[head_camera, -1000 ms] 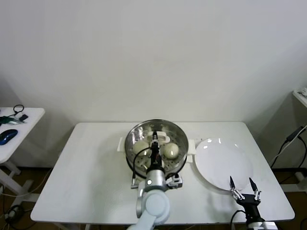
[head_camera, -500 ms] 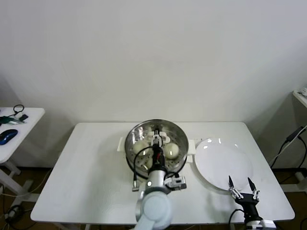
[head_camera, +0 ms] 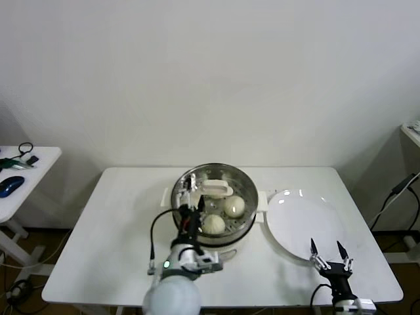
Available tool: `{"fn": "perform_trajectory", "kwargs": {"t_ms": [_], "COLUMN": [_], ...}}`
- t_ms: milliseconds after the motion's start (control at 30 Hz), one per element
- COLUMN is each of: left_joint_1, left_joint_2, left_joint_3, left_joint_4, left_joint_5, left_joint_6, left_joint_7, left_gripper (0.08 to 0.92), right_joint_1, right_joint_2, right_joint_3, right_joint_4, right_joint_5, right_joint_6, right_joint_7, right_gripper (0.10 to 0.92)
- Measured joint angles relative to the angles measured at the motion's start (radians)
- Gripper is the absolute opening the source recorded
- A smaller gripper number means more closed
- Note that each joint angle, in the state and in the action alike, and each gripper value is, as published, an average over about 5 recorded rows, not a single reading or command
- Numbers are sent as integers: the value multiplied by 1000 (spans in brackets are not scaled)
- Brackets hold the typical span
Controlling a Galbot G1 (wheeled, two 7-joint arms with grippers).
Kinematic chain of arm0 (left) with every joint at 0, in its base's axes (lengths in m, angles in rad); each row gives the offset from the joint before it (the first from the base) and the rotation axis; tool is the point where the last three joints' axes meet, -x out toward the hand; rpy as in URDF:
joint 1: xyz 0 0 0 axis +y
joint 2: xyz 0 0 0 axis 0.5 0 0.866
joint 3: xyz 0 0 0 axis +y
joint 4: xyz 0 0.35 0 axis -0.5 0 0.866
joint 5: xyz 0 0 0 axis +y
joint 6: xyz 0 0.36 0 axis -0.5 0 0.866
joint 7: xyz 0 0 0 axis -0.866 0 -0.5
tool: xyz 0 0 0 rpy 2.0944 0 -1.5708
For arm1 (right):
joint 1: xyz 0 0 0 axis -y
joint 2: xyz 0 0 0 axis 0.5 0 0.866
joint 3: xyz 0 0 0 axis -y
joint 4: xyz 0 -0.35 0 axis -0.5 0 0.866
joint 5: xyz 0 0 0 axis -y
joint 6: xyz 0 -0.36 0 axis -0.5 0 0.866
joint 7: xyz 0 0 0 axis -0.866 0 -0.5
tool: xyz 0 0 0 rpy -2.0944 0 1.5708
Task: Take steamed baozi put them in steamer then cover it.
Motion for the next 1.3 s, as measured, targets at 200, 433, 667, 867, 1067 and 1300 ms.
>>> {"fn": "perform_trajectory", "kwargs": {"t_ms": [200,433,667,867,1067,1300], "left_joint_1": [38,110,226,284,313,335], "left_joint_2": [57,117,158,157,149,142], "left_joint_3": [-184,-435,-575,-600,-590,-579], "left_joint_4": [-47,-36,41,129,213,270], "left_joint_5": [-296,-752,-1171,-1381,-1483,-1547], "left_joint_6": [-74,-188,-343,-475,-575,-649], "left_joint_7": [-95,-172,-196,-190,-181,-170], "left_gripper": [823,823,823,823,823,823], "right_joint_1": [6,20,38,47,48,47], "right_joint_2": [2,3,5,4,3,4], "right_joint_3": [-8,-16,-28,-33,-33,-33], "right_joint_4": [18,14,-9,-25,-32,-36], "right_joint_5": [0,-10,-19,-20,-19,-19], "right_joint_6": [3,15,26,24,25,24], "right_joint_7": [-2,-3,-10,-12,-15,-16], "right_gripper": [823,823,823,823,823,823]}}
